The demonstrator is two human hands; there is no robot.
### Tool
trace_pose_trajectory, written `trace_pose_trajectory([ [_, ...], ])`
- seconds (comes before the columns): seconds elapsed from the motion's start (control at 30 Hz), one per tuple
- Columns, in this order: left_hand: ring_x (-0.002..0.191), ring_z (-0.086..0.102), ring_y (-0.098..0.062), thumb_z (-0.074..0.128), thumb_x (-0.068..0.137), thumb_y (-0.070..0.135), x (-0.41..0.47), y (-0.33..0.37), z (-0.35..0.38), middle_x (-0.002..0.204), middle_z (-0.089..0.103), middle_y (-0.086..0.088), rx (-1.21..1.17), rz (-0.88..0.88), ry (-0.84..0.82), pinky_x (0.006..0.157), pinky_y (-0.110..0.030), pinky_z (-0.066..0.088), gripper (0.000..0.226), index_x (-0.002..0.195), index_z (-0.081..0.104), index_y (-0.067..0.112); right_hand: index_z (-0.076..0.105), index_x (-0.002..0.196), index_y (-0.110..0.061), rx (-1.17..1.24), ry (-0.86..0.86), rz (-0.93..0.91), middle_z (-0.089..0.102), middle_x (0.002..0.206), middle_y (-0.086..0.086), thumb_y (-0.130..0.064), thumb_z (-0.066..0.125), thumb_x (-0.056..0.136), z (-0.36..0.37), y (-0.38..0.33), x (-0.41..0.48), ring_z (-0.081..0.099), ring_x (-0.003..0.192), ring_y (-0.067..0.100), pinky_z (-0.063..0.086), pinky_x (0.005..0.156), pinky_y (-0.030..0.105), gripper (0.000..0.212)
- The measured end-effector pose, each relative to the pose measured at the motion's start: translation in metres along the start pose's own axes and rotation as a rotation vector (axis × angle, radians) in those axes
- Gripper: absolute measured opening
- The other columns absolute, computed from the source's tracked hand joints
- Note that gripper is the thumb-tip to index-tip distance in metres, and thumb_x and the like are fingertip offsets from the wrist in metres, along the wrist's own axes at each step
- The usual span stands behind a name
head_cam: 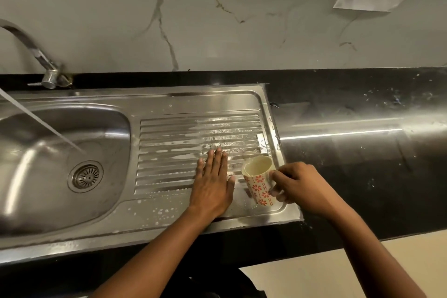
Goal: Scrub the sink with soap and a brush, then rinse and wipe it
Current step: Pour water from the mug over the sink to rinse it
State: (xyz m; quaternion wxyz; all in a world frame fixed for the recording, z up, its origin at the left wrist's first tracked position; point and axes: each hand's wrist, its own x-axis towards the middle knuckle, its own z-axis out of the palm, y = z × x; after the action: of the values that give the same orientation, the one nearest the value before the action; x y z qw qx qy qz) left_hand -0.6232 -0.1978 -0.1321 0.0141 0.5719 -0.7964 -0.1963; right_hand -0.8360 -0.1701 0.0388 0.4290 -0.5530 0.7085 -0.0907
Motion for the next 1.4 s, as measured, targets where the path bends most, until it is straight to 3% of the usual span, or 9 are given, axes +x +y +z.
trace_pose_trajectory([
  [0.1,0.16,-0.027,-0.024,0.013,0.111,0.052,0.013,0.012,0.0,0.173,-0.026,-0.004,0.009,0.057,-0.006,0.132,-0.052,-0.009,0.071,0.166,-0.016,0.019,0.076,0.098,-0.014,0.005,0.014,0.029,0.078,0.078,-0.002,-0.031,0.055,0.106,-0.01,0.001,0.001,0.076,0.07,0.016,0.065,0.073,0.036,0.028],
  [0.27,0.162,-0.019,-0.027,0.022,0.111,0.05,0.058,0.035,-0.005,0.176,-0.016,-0.003,0.039,0.247,-0.085,0.132,-0.055,-0.005,0.069,0.17,0.0,0.022,0.075,0.09,-0.012,-0.123,0.095,0.024,0.078,0.075,0.001,-0.034,0.053,0.107,-0.021,-0.01,0.023,0.075,0.063,0.011,0.065,0.072,0.039,0.036],
  [0.37,0.163,-0.013,-0.029,0.031,0.109,0.048,0.076,0.037,-0.007,0.178,-0.008,-0.004,0.071,0.272,-0.097,0.132,-0.057,0.001,0.07,0.17,0.007,0.022,0.075,0.092,-0.013,-0.173,0.133,0.012,0.078,0.078,0.001,-0.036,0.051,0.107,-0.024,-0.02,0.041,0.075,0.062,0.009,0.065,0.071,0.035,0.036],
  [0.5,0.164,-0.011,-0.028,0.014,0.107,0.055,0.075,0.024,-0.012,0.178,-0.005,-0.006,0.097,0.226,-0.058,0.132,-0.054,0.002,0.072,0.17,0.006,0.02,0.075,0.097,-0.012,-0.198,0.118,-0.037,0.077,0.081,-0.001,-0.037,0.052,0.107,-0.02,-0.031,0.055,0.074,0.061,0.008,0.061,0.062,0.023,0.035],
  [0.6,0.163,-0.016,-0.028,-0.01,0.101,0.063,0.063,0.007,-0.01,0.177,-0.013,-0.006,0.054,0.077,0.0,0.133,-0.053,0.0,0.082,0.169,-0.006,0.018,0.075,0.097,-0.012,-0.173,0.073,-0.054,0.077,0.079,-0.003,-0.035,0.053,0.106,-0.015,-0.032,0.056,0.075,0.063,0.01,0.065,0.07,0.033,0.034],
  [0.77,0.162,-0.019,-0.031,0.006,0.109,0.055,0.046,0.003,-0.005,0.174,-0.019,-0.012,0.02,-0.088,0.057,0.132,-0.054,-0.002,0.074,0.168,-0.009,0.012,0.073,0.095,-0.014,-0.078,0.026,-0.003,0.078,0.075,-0.001,-0.034,0.054,0.106,-0.022,-0.026,0.052,0.076,0.065,0.012,0.066,0.07,0.036,0.03],
  [1.03,0.164,-0.011,-0.032,0.011,0.106,0.05,0.103,0.037,-0.009,0.178,-0.004,-0.012,0.054,0.185,-0.008,0.131,-0.058,0.001,0.073,0.17,-0.002,0.017,0.072,0.087,-0.016,-0.294,0.114,0.003,0.077,0.074,-0.001,-0.035,0.052,0.105,-0.043,-0.039,0.087,0.074,0.057,0.01,0.066,0.069,0.037,0.034],
  [1.2,0.164,-0.002,-0.036,0.026,0.11,0.044,0.127,0.039,-0.013,0.177,0.011,-0.011,0.175,0.224,-0.019,0.13,-0.059,0.007,0.069,0.17,0.003,0.019,0.074,0.087,-0.016,-0.423,0.142,-0.047,0.077,0.077,0.0,-0.037,0.049,0.102,-0.046,-0.059,0.117,0.073,0.054,0.011,0.065,0.068,0.04,0.036],
  [1.4,0.164,-0.009,-0.03,0.007,0.108,0.054,0.113,0.002,-0.02,0.178,-0.005,-0.01,0.022,-0.028,0.09,0.133,-0.052,0.001,0.074,0.169,-0.007,0.015,0.075,0.095,-0.019,-0.472,0.077,-0.149,0.076,0.084,-0.006,-0.044,0.05,0.105,-0.042,-0.072,0.122,0.074,0.063,0.007,0.065,0.069,0.033,0.037],
])
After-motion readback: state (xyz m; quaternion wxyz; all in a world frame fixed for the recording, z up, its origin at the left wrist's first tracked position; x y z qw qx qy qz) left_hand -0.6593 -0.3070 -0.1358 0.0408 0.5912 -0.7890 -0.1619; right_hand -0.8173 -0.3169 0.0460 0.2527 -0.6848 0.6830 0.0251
